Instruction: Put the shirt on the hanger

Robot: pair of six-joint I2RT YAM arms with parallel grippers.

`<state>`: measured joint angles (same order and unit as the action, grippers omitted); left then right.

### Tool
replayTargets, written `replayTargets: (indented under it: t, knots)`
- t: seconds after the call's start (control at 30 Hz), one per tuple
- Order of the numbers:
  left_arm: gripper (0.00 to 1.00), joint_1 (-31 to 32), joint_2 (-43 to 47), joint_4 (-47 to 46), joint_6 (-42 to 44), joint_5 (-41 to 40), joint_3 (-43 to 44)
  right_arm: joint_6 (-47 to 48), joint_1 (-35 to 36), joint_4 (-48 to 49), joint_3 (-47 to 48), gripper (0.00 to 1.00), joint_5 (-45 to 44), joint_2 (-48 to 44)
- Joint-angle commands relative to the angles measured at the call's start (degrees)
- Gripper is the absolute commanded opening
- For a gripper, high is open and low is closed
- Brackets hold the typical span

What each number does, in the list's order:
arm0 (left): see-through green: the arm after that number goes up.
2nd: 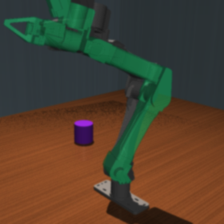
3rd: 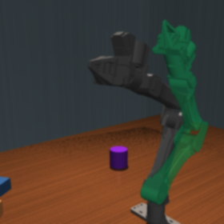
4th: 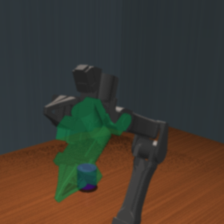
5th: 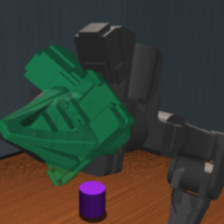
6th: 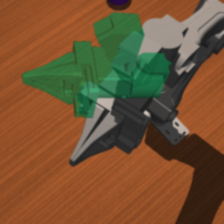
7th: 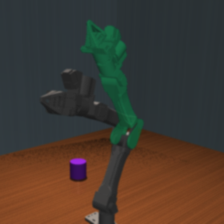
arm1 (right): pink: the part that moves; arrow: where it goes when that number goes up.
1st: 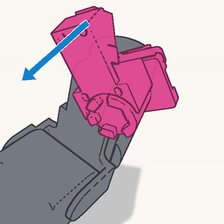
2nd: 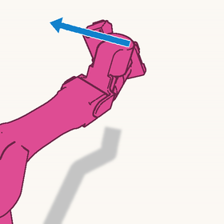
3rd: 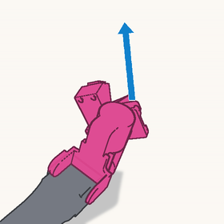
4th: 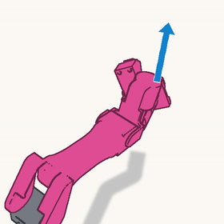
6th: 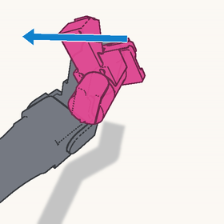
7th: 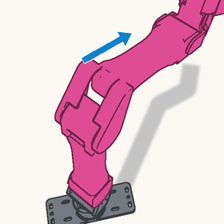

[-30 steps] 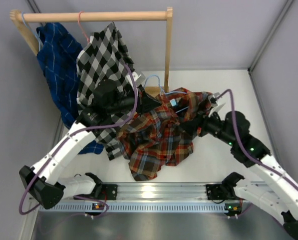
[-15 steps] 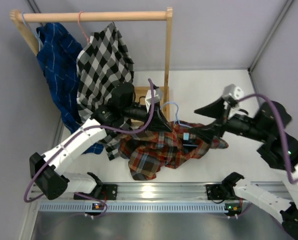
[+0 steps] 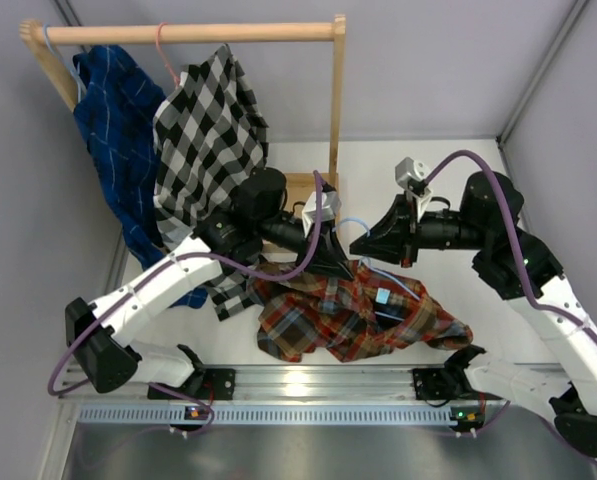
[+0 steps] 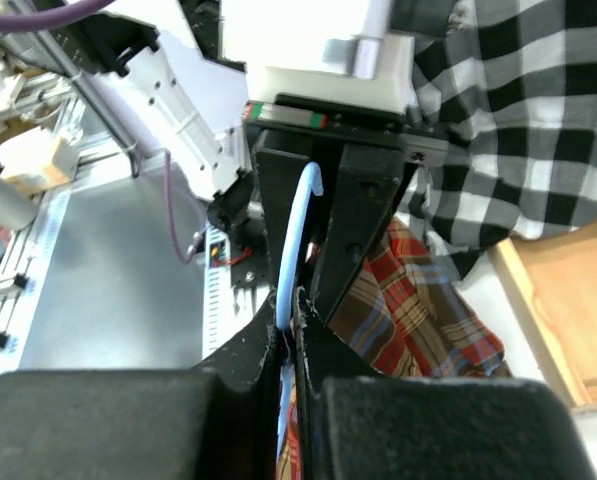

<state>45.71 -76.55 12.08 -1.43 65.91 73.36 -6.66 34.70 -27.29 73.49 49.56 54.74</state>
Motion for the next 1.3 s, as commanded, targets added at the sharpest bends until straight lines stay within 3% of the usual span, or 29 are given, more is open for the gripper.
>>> replayTargets:
  t: [0.0, 0.03, 0.1, 0.17, 0.2, 0.23, 0.33, 0.37, 0.43, 0.47, 0.53, 0.63, 0.7, 0.87, 0.93, 1.0, 1.03, 1.07, 1.1, 1.13, 1.27]
  knots:
    - [0.03, 0.2, 0.4, 3.6, 5.3, -3.6, 4.5, 0.1, -0.4, 6.5, -0.9, 0.0, -2.0, -2.3]
    - [0.14, 0.2, 0.6, 4.5, 5.6, -8.9, 5.0, 0.1, -0.4, 6.8, -1.3, 0.0, -4.2, -3.1]
    - [0.52, 0.1, 1.5, 6.9, 6.4, -14.8, 7.4, -0.2, -0.4, 7.9, -2.6, 0.0, -8.9, -5.6]
    - [0.62, 0.0, 2.3, 9.6, 7.6, -21.4, 11.8, 0.2, -0.4, 8.0, -3.2, 0.0, -12.0, -8.0]
    - [0.84, -0.1, 3.5, 10.0, 7.5, -23.6, 13.1, 0.2, -0.4, 8.0, -3.4, 0.0, -13.2, -8.9]
    - [0.98, -0.1, 4.4, 10.1, 7.3, -29.1, 14.3, 0.0, -0.4, 8.0, -3.6, 0.0, -15.1, -10.9]
    - [0.98, -0.1, 10.9, 10.1, 6.5, -41.0, 14.4, -0.8, -0.4, 7.5, -3.6, 0.0, -25.1, -14.1]
    - [0.98, -0.1, 13.3, 9.2, 4.9, -50.8, 12.8, -1.1, -0.4, 7.3, -3.5, 0.0, -27.4, -16.0]
    - [0.98, -0.1, 22.0, 2.9, 2.7, -60.6, 2.6, -1.8, -0.4, 6.6, -2.7, 0.0, -32.4, -17.8]
    - [0.98, -0.1, 24.9, 0.0, -0.4, -69.3, -1.9, -1.8, -0.4, 6.3, -2.2, 0.0, -32.7, -18.3]
    - [0.98, -0.1, 32.0, -9.9, -2.0, -71.5, -15.5, -1.4, -0.4, 5.4, -0.2, 0.0, -31.8, -18.4]
    - [0.98, -0.1, 34.5, -21.1, -4.3, -70.0, -26.4, -1.8, -0.4, 3.2, 3.1, 0.0, -28.6, -17.1]
    - [0.98, 0.0, 32.4, -24.4, -5.2, -70.5, -28.2, -2.8, -0.4, 2.2, 4.6, 0.0, -26.5, -16.8]
    - [0.95, -0.4, 21.3, -26.2, -5.7, -66.0, -23.5, -4.2, -0.4, 1.1, 7.8, 0.0, -24.7, -16.9]
    - [0.86, -0.5, 17.3, -27.4, -6.7, -62.8, -22.7, -4.0, -0.4, 0.3, 8.6, 0.0, -25.0, -17.1]
    - [0.61, -0.6, 14.2, -28.1, -7.0, -64.4, -21.9, -3.5, -0.4, -0.4, 8.9, 0.0, -26.0, -17.4]
    - [0.2, -0.7, 13.1, -27.5, -7.8, -70.8, -21.3, -3.1, -0.4, -0.7, 8.9, 0.0, -27.7, -17.9]
    - [0.01, -0.7, 12.2, -25.6, -8.1, -74.5, -20.0, -2.8, -0.4, -1.1, 8.9, 0.0, -29.2, -18.3]
    - [0.0, -0.7, 11.0, -24.3, -8.8, -79.1, -19.3, -1.9, -0.4, -2.1, 8.9, 0.0, -31.3, -19.3]
    - [0.0, -0.9, 10.6, -22.6, -11.3, -88.7, -18.6, -1.5, -0.4, -2.6, 8.6, 0.0, -36.8, -20.1]
    - [0.0, -2.8, 9.8, -16.2, -16.1, -96.4, -16.4, -0.6, -0.3, -2.7, 6.0, 0.0, -44.7, -25.2]
